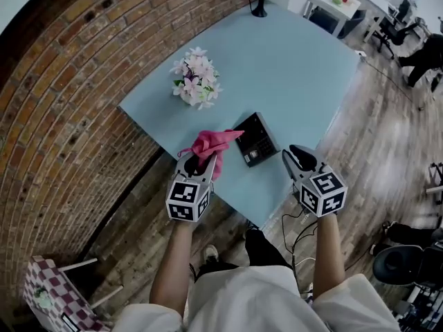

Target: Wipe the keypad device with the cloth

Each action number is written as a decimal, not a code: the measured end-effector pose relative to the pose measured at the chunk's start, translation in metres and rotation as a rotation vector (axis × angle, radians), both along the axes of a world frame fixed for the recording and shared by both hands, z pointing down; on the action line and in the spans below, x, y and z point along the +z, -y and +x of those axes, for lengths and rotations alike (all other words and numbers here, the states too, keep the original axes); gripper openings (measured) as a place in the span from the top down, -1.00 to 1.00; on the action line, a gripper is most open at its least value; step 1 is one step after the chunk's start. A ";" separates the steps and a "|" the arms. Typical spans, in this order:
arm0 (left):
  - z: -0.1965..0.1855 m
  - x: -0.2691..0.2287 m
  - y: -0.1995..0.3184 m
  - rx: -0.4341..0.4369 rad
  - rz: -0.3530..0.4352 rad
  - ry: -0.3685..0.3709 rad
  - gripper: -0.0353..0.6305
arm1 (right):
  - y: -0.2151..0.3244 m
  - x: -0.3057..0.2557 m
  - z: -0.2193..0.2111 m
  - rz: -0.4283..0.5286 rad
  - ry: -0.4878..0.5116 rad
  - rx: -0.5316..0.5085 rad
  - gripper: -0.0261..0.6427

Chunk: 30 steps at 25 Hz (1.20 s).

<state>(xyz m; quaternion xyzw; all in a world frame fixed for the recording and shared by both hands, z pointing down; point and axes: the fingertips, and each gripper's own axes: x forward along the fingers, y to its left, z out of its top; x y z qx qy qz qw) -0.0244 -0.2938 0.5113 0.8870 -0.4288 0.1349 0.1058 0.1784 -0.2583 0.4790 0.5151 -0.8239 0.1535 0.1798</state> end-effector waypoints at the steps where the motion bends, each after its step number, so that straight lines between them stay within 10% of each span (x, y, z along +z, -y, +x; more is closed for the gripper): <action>1: -0.003 -0.005 -0.004 0.008 0.008 0.000 0.47 | -0.005 -0.004 -0.002 0.007 -0.005 0.015 0.65; 30: -0.076 -0.122 -0.155 0.129 0.225 -0.033 0.47 | -0.166 -0.131 -0.108 0.252 -0.041 0.169 0.87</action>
